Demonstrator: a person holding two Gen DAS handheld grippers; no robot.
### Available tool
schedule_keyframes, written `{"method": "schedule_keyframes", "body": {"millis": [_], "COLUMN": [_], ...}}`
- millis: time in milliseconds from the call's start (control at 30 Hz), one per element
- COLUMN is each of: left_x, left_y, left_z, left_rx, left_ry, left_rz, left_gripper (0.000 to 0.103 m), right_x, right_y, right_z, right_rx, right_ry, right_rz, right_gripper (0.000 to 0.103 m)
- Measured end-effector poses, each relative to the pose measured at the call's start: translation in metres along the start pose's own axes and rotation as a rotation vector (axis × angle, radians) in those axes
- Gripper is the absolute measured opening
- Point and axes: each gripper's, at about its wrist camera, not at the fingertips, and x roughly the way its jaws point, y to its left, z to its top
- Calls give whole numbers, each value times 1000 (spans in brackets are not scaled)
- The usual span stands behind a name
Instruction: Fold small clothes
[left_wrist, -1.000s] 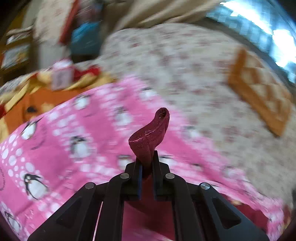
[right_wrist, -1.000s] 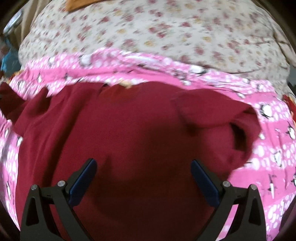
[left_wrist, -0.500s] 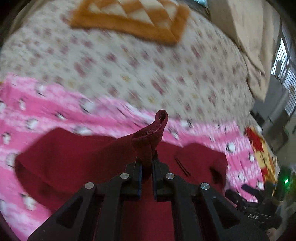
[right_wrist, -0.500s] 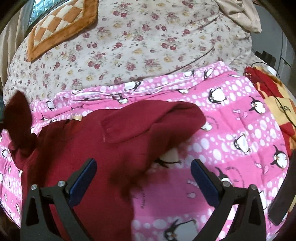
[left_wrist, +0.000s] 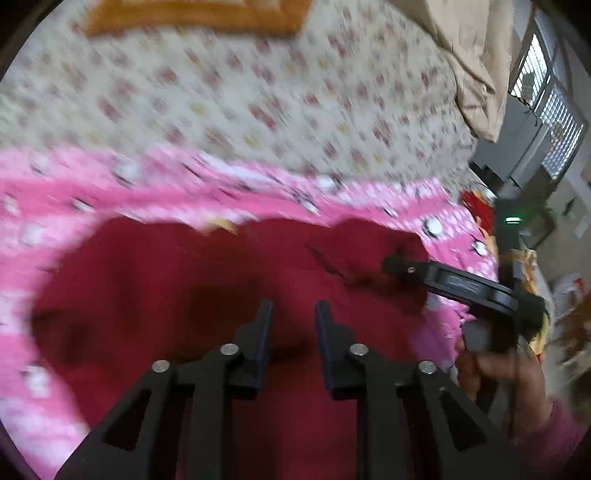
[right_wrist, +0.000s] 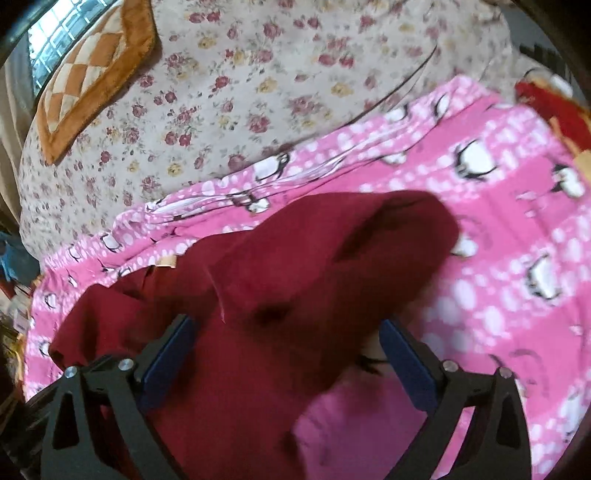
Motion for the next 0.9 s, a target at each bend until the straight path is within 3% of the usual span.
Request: {"method": "schedule_keyframes", "body": {"millis": [133, 167, 233, 267, 300, 400, 700, 767, 833, 867, 900], "left_x": [-49, -54, -57, -56, -53, -41, -35, -33, -34, -33, -33], "left_y": [47, 62, 94, 109, 124, 148, 145, 146, 146, 146, 146], "left_z": [-11, -15, -26, -31, -36, -47, -45, -43, -43, -43, -43], "left_rx": [-62, -95, -173, -218, -265, -330, -303, -305, -301, -298, -299], "left_ry": [-130, -150, -167, -160, -151, -114, -125, -126, -125, -123, -120], "left_rz": [189, 230, 304, 335, 348, 365, 382, 376, 372, 374, 378], "left_gripper": [14, 14, 14, 14, 14, 14, 14, 14, 14, 14, 14], "right_x": [42, 45, 43, 41, 38, 24, -17, -30, -37, -34, -31], "right_y": [4, 4, 6, 5, 1, -17, -42, -46, -61, -69, -78], "right_z": [8, 9, 12, 16, 20, 32, 56, 54, 45, 45, 43], "right_rx": [-23, -29, -69, -90, -92, -50, -40, -9, 100, 149, 193], "right_ry": [72, 54, -13, -37, -53, -79, -190, -197, -190, -167, -128], "right_rz": [-87, -109, -172, -210, -212, -168, -304, -240, -98, -68, -87], "right_gripper": [96, 87, 55, 25, 15, 13, 12, 13, 13, 17, 30]}}
